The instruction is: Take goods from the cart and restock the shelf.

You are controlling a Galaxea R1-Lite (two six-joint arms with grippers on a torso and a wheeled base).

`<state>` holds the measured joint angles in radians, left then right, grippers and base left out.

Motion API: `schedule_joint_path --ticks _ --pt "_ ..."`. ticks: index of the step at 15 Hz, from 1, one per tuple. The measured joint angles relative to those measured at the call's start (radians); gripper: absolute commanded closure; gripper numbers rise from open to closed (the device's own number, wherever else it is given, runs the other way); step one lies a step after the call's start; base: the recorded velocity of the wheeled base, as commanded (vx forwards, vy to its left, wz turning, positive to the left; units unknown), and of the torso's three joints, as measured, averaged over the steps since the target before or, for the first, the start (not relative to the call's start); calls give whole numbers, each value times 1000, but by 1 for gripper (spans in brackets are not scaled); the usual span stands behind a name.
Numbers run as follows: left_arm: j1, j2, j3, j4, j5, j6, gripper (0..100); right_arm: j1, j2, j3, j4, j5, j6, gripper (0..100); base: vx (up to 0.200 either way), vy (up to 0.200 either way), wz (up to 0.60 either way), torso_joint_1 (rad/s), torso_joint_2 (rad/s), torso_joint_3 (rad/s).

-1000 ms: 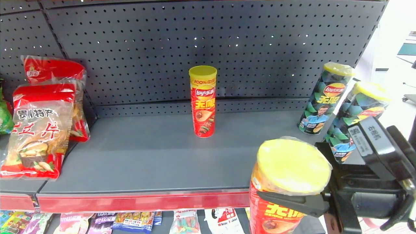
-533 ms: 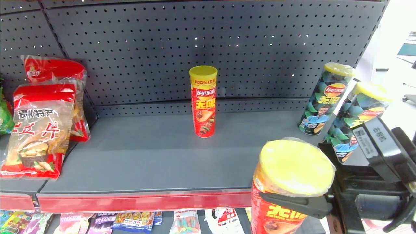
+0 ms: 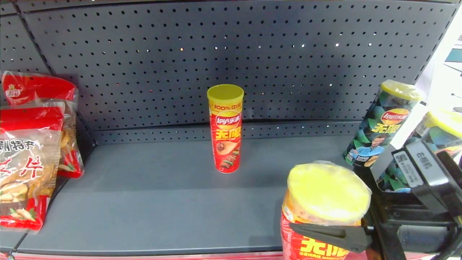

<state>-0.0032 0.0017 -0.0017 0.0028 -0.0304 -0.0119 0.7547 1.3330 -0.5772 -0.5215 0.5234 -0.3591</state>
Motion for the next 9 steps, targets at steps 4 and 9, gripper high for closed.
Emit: schedule_joint_path --ticks 4,9 --pt "0 0 0 0 0 0 0 -1 -9 4 1 -2 0 100 0 0 0 0 0 0" --pt "0 0 0 0 0 1 0 -1 -12 10 2 -4 0 100 0 0 0 0 0 0"
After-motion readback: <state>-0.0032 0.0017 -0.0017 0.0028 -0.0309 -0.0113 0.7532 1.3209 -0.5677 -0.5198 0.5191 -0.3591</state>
